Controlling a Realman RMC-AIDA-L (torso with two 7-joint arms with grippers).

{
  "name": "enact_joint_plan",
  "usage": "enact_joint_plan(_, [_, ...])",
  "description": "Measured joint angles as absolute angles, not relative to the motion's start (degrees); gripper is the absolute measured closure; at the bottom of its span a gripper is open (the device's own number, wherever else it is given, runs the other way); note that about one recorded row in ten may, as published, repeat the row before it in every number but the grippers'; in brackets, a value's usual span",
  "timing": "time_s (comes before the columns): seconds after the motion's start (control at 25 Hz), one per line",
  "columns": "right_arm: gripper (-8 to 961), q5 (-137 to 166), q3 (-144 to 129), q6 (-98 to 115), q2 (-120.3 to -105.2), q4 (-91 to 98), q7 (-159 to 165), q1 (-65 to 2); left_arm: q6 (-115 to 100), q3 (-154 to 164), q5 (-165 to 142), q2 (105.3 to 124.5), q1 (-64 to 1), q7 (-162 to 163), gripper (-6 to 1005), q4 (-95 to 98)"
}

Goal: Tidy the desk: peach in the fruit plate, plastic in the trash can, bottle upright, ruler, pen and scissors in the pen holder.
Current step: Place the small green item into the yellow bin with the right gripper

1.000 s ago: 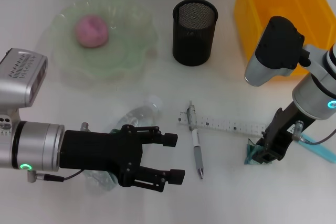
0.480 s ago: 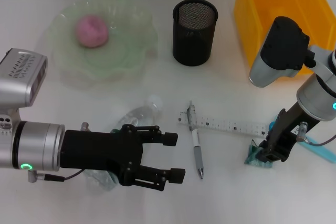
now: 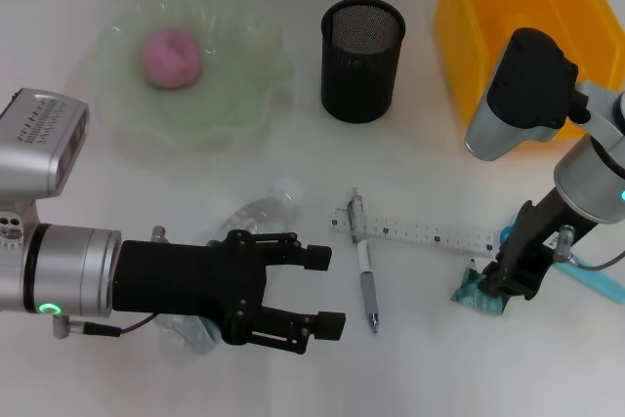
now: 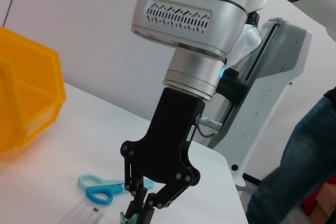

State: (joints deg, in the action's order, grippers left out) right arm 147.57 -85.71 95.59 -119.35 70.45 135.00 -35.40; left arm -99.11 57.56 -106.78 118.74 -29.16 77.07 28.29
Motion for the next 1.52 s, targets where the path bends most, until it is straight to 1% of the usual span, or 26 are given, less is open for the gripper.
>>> enact_joint_plan(0.4, [892, 147.16, -84.3, 95.89, -119.35, 71.82, 134.24, -34.29, -99.1, 57.57, -106.75, 118.74, -29.19, 76.84, 129, 28.23])
enact_joint_plan(0.48, [929, 145.98, -81.45, 96.91, -119.34, 72.78, 133.04, -33.77, -99.08, 57.57, -106.74, 118.74, -29.19, 76.82, 129, 28.21])
enact_joint_plan(0.84, [950, 139.74, -50.52, 102.29, -118.89, 80.35, 124.34, -33.07, -99.05, 57.57, -106.69, 118.69, -29.11, 76.94, 130, 28.21])
enact_joint_plan(0.92, [950, 136.5, -40.82, 97.11, -118.67, 83.15, 123.77, -32.84, -99.05, 57.57, -106.69, 118.67, -29.09, 77.12, 130, 28.21])
enact_joint_plan(0.96, [951, 136.5, -40.82, 97.11, -118.67, 83.15, 123.77, -32.84, -99.05, 57.57, -106.69, 118.67, -29.07, 77.18, 130, 28.21])
enact_joint_plan(1.08, [951, 134.11, -36.73, 87.5, -118.8, 83.89, 124.06, -31.79, -99.05, 57.55, -106.69, 118.66, -29.04, 77.24, 130, 28.21])
enact_joint_plan(1.12, [951, 133.15, -37.43, 81.11, -118.94, 82.02, 124.37, -31.47, -99.05, 57.49, -106.69, 118.64, -29.07, 77.3, 130, 28.21])
enact_joint_plan(1.2, [952, 133.03, -38.26, 78.16, -118.93, 80.35, 124.47, -31.63, -99.05, 57.47, -106.69, 118.64, -29.11, 77.3, 130, 28.21])
enact_joint_plan(1.28, [953, 133.22, -40.4, 74.0, -118.62, 75.01, 124.6, -32.94, -99.05, 57.48, -106.69, 118.66, -29.17, 77.33, 130, 28.21])
enact_joint_plan(1.32, [953, 133.38, -41.69, 71.49, -117.95, 68.97, 124.44, -35.08, -99.05, 57.48, -106.7, 118.66, -29.19, 77.37, 130, 28.21])
enact_joint_plan(1.44, [941, 133.78, -42.02, 70.19, -117.56, 64.56, 123.88, -36.91, -99.05, 57.48, -106.7, 118.66, -29.2, 77.39, 129, 28.21])
enact_joint_plan(1.52, [933, 134.87, -42.64, 68.28, -117.74, 62.3, 123.45, -38.02, -99.18, 57.48, -106.69, 118.66, -29.32, 77.4, 129, 28.21])
